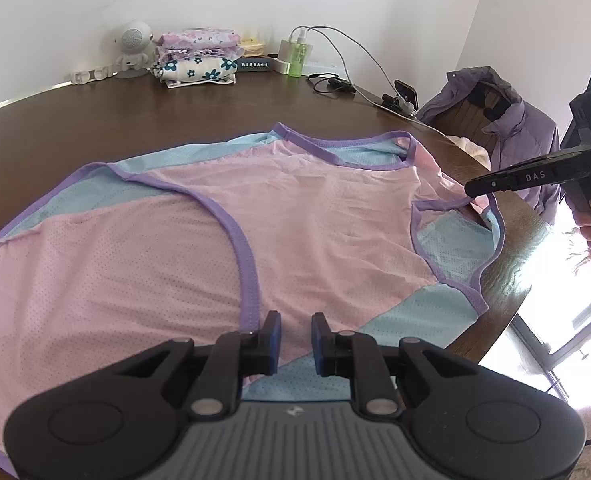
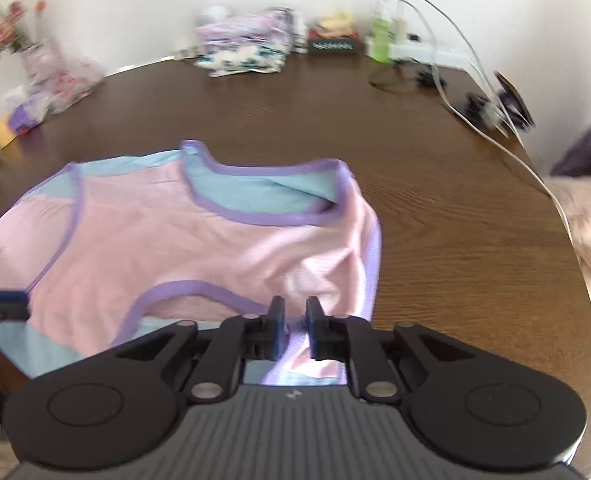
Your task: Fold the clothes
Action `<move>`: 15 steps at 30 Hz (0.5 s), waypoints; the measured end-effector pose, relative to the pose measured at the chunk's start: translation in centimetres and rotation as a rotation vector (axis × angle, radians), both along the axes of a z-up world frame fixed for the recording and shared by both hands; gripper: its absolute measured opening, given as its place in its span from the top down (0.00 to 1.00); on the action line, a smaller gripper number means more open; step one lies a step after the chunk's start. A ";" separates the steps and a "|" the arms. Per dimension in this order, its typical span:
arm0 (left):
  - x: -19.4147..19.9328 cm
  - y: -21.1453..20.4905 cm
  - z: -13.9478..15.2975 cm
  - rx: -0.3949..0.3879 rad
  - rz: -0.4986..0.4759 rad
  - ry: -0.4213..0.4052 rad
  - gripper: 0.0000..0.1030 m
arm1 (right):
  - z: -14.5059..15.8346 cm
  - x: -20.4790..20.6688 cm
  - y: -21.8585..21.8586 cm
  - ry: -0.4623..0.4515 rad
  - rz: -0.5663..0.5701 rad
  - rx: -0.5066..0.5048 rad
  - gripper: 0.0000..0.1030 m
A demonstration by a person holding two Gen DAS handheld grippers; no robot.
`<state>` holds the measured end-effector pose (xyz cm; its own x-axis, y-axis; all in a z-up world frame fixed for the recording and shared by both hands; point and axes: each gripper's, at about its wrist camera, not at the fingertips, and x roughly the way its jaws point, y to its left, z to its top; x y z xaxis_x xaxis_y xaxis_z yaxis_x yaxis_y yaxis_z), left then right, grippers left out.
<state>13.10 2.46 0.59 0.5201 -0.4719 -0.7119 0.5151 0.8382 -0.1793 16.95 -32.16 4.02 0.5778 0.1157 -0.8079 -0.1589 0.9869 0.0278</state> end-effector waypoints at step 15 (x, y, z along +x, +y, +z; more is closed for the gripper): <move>-0.2 0.5 0.3 -0.038 0.011 -0.013 0.83 | 0.6 -1.5 -2.1 -0.006 -0.029 0.041 0.66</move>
